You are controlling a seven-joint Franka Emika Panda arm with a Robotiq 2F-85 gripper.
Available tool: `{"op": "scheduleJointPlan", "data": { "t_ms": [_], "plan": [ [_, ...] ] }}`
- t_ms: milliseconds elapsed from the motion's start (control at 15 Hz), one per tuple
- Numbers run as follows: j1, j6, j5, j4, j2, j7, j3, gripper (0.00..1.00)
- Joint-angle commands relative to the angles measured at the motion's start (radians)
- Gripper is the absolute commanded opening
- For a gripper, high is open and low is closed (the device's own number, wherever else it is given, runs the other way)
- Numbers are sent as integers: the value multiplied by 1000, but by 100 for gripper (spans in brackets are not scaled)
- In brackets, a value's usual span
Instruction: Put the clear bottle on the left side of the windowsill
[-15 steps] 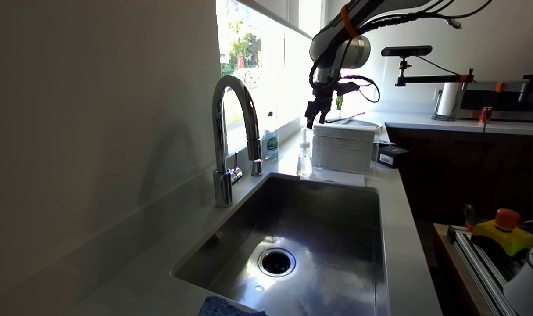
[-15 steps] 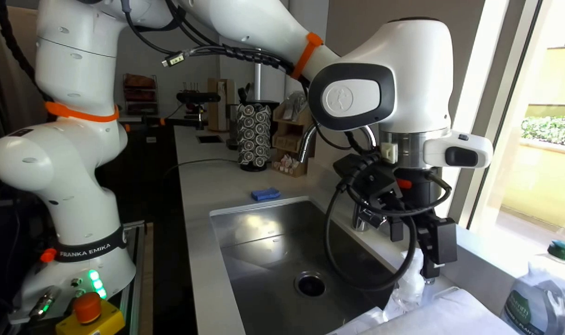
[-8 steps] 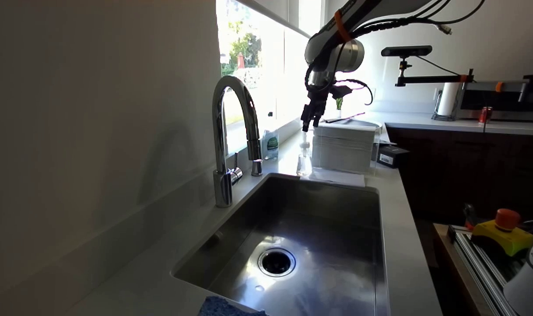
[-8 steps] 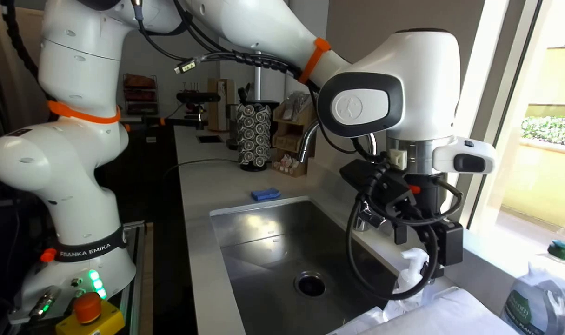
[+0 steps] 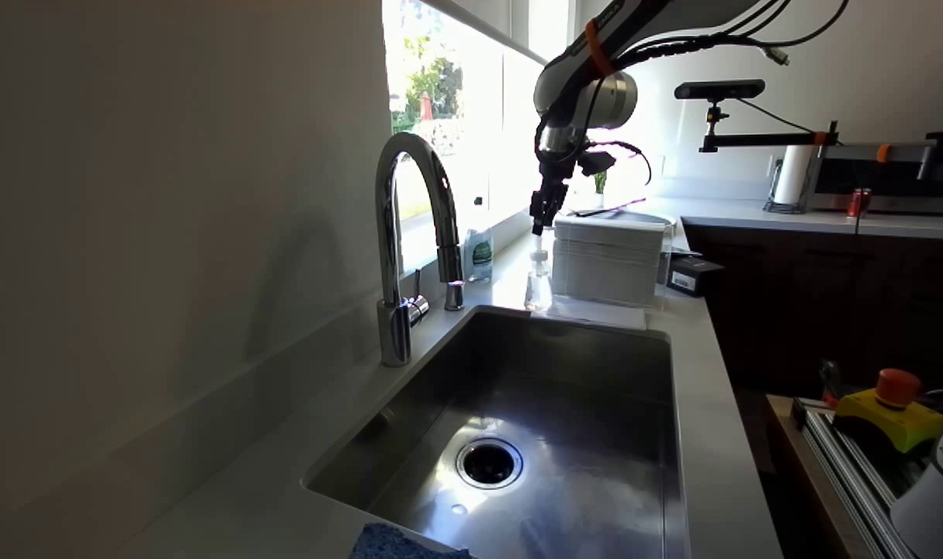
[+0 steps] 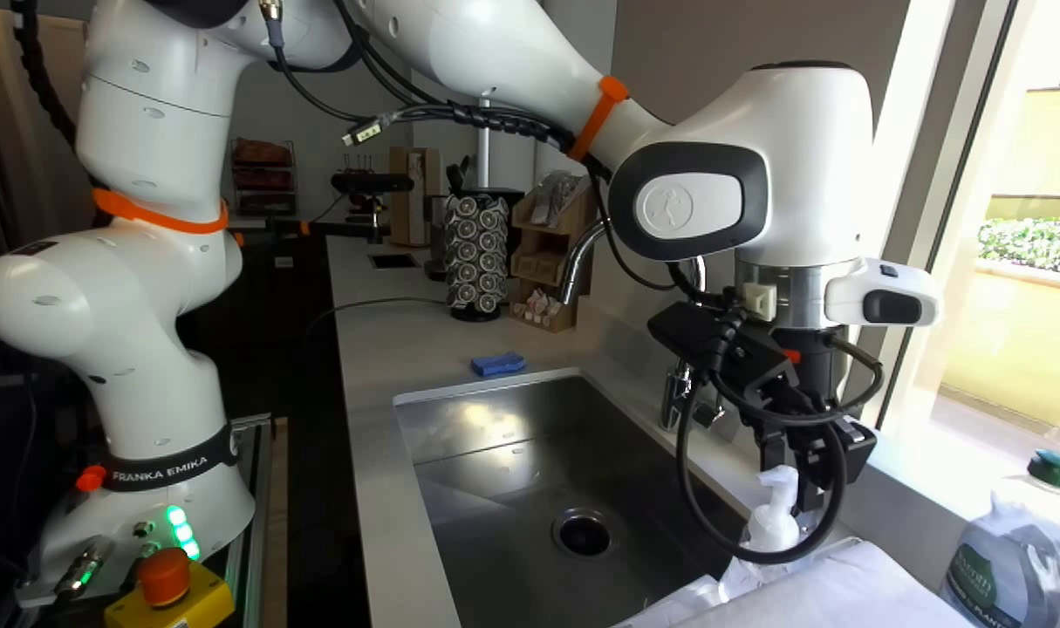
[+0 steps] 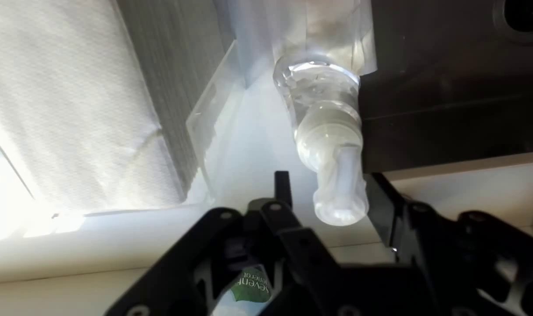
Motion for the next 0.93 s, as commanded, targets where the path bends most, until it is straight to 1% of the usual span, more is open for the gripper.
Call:
{"op": "scheduleJointPlan", "data": {
  "t_ms": [0,67,200,267,333,400,467,533,600,733,867],
  "plan": [
    [-20,-17,27,33,25,-33,19,53],
    [-20,-17,26,35,27,-32,20,74],
    [-20,-17,26,39,30,-33,23,86],
    [-21,-19,27,41,33,-34,24,80],
    [-21,-19,27,43,34,-34,25,71],
    [-22,-19,27,45,36,-36,27,55],
    [-23,-20,27,46,38,-38,28,54],
    [-24,-20,28,46,39,-40,30,48],
    [-24,-21,27,45,40,-40,30,38],
    [-24,-22,26,45,42,-39,32,24],
    [-24,-24,25,46,44,-36,32,8]
  ]
}}
